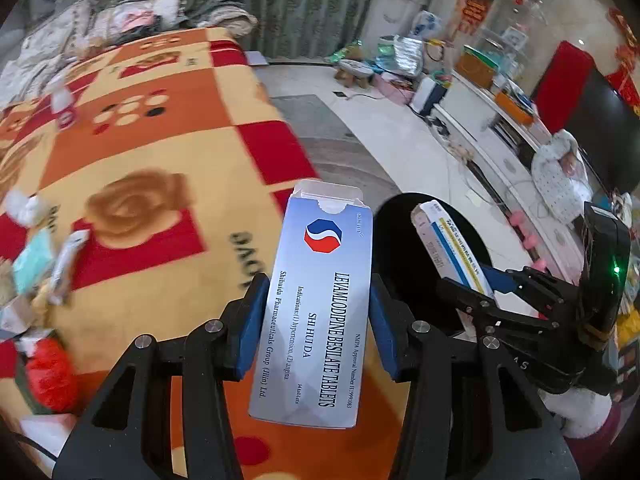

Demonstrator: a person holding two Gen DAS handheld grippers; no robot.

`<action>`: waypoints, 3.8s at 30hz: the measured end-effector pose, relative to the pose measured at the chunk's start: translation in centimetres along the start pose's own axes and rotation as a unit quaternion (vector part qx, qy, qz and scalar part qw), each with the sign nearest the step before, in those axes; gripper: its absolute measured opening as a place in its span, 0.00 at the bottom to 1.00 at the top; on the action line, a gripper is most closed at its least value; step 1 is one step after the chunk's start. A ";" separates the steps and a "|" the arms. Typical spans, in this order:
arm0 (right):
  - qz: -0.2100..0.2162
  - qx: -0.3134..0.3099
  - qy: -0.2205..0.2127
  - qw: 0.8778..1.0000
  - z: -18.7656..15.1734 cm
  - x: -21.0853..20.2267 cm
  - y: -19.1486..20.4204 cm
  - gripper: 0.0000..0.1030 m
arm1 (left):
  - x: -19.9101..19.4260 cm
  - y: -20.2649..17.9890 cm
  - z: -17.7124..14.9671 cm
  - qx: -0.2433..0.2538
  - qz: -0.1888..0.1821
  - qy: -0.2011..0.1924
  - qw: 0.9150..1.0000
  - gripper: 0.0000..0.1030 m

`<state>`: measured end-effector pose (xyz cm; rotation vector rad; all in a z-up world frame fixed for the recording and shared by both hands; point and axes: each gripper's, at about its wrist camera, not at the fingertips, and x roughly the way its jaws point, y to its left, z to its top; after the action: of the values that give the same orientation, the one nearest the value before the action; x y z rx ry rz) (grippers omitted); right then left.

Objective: Collect trash
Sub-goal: 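Carry both medicine boxes over the black trash bin, then open both tools to drop the medicine boxes into the bin, then move both open tools back to the trash on the blanket, then grasp the teal tissue pack with the right tool while the left grasps crumpled brown paper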

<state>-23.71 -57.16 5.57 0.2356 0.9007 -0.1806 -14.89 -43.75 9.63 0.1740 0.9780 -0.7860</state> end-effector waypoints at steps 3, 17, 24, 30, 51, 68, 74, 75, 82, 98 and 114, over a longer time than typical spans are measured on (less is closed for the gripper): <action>-0.007 0.015 0.002 1.000 -0.5 -0.1 -1.7 0.42 | 1.6 -1.4 0.5 0.007 -0.009 0.008 1.000 0.46; -0.023 0.069 0.012 0.997 -1.3 0.7 -6.5 0.42 | 6.5 -4.6 1.7 0.008 -0.029 0.041 0.999 0.46; -0.024 0.082 0.017 0.996 -1.5 1.2 -7.5 0.42 | 7.5 -4.9 2.0 0.003 -0.037 0.048 0.998 0.46; -0.023 0.086 0.020 0.996 -1.6 1.7 -7.8 0.42 | 7.8 -5.1 2.4 -0.002 -0.047 0.044 0.998 0.47; -0.027 0.096 0.022 0.995 -1.2 1.8 -7.5 0.50 | 6.0 -4.3 1.9 -0.015 -0.053 0.030 0.998 0.57; 0.008 0.037 0.017 0.999 0.3 0.9 -0.5 0.54 | -0.8 1.6 -1.1 -0.031 0.032 0.006 0.999 0.57; 0.047 0.004 0.029 0.998 1.3 2.2 4.3 0.56 | -3.3 6.3 -2.8 -0.056 0.061 0.012 0.997 0.57; 0.053 -0.002 0.031 0.998 1.5 2.4 5.1 0.56 | -3.9 7.2 -3.1 -0.062 0.065 0.010 0.996 0.57; 0.093 -0.054 0.045 0.993 2.4 4.3 11.8 0.56 | -8.0 13.7 -4.8 -0.102 0.102 -0.012 0.989 0.57; 0.162 -0.145 0.054 0.974 7.6 8.8 25.6 0.66 | -12.1 30.5 -7.8 -0.232 0.191 -0.026 0.953 0.57; 0.142 -0.246 0.126 0.950 10.9 17.9 36.7 0.71 | -11.7 34.9 -6.9 -0.256 0.160 -0.029 0.953 0.57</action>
<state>4.63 -25.98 2.59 -0.0828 1.1226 0.3491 0.04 -9.45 7.83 -0.1396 1.0351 -0.2237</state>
